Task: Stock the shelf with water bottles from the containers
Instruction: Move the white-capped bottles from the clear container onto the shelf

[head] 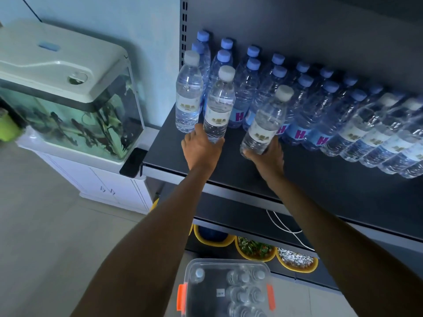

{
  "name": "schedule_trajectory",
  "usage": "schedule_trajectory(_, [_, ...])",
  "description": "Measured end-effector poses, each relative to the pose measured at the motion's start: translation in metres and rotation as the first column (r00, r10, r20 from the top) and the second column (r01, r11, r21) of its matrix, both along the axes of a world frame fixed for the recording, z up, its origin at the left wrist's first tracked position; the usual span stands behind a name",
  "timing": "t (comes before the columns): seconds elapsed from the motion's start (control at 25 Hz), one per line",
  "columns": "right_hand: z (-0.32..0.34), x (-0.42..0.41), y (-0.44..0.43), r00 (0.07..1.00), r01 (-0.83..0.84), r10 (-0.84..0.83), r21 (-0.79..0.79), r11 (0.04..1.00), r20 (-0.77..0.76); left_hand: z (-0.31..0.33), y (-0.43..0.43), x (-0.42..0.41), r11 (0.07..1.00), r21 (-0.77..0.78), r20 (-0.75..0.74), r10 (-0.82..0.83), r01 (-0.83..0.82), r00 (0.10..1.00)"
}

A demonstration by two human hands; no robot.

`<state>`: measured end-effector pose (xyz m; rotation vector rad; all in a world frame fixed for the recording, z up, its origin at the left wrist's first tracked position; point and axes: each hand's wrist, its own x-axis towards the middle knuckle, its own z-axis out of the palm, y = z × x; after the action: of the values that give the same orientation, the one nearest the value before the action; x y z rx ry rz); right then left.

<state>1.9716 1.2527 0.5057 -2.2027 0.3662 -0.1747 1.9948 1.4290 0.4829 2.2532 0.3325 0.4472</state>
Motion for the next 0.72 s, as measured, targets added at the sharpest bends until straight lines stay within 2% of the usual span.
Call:
schedule_trajectory(0.12, [-0.016,0.023,0.029,0.992,-0.097,0.090,0.079,0.992,0.087,0.001,0.003,-0.002,0.990,-0.130,0.020,0.051,-0.048,0.998])
schedule_trajectory(0.28, [-0.015,0.033,0.063,0.994,0.025,-0.044,0.175,0.984,0.103,0.002,0.005,-0.002,0.978,-0.199,0.033,0.067,-0.059,0.997])
schedule_trajectory(0.56, [-0.031,0.037,0.067,0.982,0.070,-0.056,-0.072,0.995,0.178,-0.009,0.004,0.005,0.992,-0.110,0.066,0.066,-0.058,0.996])
schedule_trajectory(0.72, [-0.033,0.037,0.067,0.979,0.065,-0.046,-0.092,0.994,0.197,-0.008,0.003,0.005,0.992,-0.106,0.068,0.074,-0.067,0.995])
